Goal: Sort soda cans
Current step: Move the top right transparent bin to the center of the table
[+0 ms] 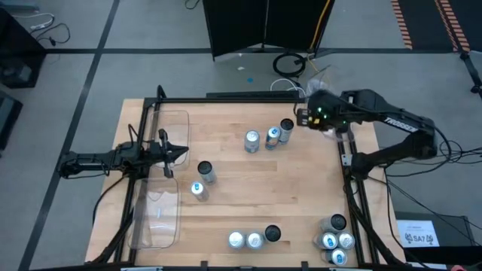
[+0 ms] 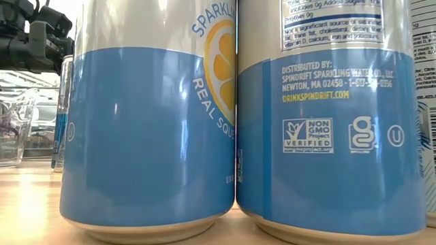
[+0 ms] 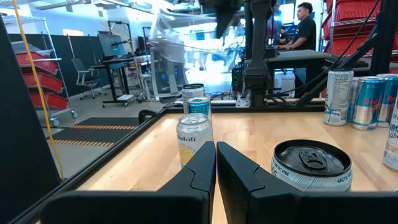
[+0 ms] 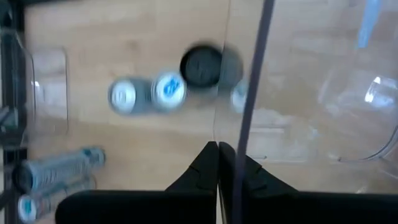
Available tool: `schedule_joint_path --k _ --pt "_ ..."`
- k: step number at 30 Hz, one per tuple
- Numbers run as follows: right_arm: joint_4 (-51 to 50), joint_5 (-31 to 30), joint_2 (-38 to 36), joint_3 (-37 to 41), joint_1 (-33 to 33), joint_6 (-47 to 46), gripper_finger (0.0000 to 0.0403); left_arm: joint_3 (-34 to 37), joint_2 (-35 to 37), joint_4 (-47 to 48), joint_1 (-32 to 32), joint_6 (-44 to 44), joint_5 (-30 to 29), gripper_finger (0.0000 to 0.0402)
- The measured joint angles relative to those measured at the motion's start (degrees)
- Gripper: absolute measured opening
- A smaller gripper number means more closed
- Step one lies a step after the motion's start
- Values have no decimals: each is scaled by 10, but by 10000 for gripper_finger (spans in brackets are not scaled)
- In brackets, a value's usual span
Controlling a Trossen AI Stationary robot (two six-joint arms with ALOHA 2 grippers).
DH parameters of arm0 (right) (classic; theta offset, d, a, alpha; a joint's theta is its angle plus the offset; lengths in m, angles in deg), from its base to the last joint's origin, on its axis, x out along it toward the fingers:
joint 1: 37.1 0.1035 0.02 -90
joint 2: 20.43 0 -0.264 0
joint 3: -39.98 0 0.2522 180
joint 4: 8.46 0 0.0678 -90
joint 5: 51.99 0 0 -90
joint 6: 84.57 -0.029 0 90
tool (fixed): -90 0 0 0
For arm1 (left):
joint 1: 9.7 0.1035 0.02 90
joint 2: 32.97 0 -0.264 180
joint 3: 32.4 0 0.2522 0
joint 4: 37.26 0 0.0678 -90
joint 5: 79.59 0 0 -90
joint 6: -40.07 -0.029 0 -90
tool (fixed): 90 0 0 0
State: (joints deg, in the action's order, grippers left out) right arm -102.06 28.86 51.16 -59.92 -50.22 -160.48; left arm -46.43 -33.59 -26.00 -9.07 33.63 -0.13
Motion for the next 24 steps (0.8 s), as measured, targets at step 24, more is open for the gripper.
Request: schedule_joint_path --k 24 --pt "-28 46 236 -54 312 -302 0 0 0 0 0 0 0 27"
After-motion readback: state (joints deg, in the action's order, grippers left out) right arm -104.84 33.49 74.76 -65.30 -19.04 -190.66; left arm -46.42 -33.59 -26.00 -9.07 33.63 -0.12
